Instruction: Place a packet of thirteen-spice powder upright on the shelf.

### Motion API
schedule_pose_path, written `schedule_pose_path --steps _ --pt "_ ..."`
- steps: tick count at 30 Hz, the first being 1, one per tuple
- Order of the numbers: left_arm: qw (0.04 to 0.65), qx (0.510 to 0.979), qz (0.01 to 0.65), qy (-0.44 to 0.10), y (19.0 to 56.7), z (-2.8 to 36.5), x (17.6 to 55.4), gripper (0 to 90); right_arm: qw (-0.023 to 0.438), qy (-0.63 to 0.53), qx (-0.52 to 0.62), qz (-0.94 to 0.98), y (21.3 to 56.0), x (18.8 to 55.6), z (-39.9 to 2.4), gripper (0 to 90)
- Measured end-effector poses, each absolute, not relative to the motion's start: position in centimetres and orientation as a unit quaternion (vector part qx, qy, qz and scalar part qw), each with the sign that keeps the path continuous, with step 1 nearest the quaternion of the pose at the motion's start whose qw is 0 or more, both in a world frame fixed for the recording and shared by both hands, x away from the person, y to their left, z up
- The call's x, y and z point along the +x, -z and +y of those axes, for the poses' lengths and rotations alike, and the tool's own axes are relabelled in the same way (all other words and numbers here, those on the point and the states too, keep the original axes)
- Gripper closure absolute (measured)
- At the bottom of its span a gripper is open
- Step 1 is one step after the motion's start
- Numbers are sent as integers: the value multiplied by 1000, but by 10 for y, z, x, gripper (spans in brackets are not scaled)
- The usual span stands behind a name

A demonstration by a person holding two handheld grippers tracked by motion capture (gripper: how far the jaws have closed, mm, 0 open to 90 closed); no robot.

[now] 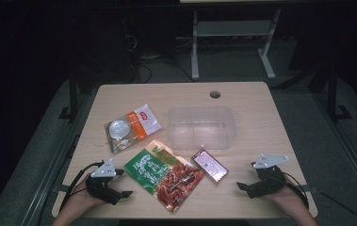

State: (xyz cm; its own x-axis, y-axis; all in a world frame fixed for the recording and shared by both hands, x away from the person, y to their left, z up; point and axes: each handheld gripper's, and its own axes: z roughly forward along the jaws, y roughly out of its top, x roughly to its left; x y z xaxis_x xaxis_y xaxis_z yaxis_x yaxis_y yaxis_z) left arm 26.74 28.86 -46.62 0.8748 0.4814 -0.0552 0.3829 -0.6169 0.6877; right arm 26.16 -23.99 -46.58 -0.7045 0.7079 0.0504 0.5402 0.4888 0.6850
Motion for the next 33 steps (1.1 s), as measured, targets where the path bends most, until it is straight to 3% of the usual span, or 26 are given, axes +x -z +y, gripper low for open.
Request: schedule_pose_path --steps 10,33 --pt "375 891 247 -62 464 286 269 128 119 -353 380 847 462 257 -239 61" --pt "394 882 246 -76 460 288 266 128 115 -383 349 847 441 272 -186 66"
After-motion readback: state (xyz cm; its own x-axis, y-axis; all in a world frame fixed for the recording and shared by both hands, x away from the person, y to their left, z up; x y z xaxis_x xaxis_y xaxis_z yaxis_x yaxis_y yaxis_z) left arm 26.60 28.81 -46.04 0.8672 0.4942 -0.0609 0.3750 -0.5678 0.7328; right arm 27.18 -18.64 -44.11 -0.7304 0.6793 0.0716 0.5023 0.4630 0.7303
